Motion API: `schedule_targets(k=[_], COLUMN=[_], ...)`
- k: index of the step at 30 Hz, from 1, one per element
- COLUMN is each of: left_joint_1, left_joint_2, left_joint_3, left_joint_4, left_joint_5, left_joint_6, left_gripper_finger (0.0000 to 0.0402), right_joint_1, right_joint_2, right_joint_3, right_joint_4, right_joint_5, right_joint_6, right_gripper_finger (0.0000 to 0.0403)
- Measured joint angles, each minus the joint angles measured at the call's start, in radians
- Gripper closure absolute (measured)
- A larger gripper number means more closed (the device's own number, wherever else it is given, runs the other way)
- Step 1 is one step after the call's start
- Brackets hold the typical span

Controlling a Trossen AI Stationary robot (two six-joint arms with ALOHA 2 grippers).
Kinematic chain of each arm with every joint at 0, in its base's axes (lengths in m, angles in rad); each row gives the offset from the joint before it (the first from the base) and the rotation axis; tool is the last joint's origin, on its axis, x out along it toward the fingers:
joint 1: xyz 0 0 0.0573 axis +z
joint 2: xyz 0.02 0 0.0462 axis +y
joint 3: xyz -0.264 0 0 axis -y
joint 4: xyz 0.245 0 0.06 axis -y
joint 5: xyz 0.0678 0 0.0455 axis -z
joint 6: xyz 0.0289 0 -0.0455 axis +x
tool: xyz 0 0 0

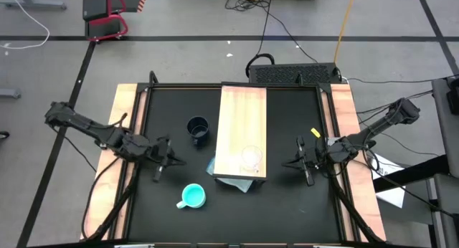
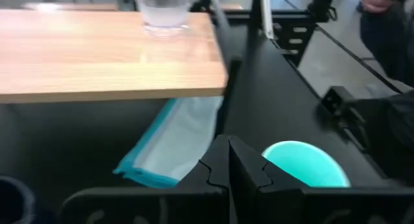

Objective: Stack small to large cups/mugs on shelf
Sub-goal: Put the light blue mug on the shelf

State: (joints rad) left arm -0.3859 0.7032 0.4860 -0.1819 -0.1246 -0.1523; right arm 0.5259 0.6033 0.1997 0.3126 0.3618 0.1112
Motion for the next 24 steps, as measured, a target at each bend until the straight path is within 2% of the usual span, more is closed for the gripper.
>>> schedule_targets(k=[4, 8, 11, 18, 24], left_joint_1=[-0.063, -0.122, -0.145, -0.142, -0.119], left_joint_2=[0.109, 0.219, 0.297, 0.443, 0.509], left_joint_3=[0.089, 0.213, 0.302, 0.448, 0.514], left_joint_4=[-0.078, -0.203, -0.303, -0.467, -0.554], left_joint_5=[-0.014, -0.103, -0.132, -0.147, -0.140], left_joint_6=[-0.024, -0.031, -0.031, -0.051, -0.004], left_gripper_finger=[0.0401, 0.0401, 0.0401, 0.0392, 0.0367], right_joint_1=[0.000, 0.000, 0.000, 0.000, 0.000], right_joint_2=[0.000, 0.000, 0.000, 0.000, 0.000], right_joint_3=[0.000, 0.000, 0.000, 0.000, 0.000], right_joint_4=[-0.005, -0.005, -0.005, -0.005, -0.005], right_joint_5=[0.000, 0.000, 0.000, 0.000, 0.000], right_joint_6=[0.003, 0.016, 0.019, 0.016, 0.016], right_gripper_finger=[0.0403, 0.0403, 0.0403, 0.0403, 0.0403])
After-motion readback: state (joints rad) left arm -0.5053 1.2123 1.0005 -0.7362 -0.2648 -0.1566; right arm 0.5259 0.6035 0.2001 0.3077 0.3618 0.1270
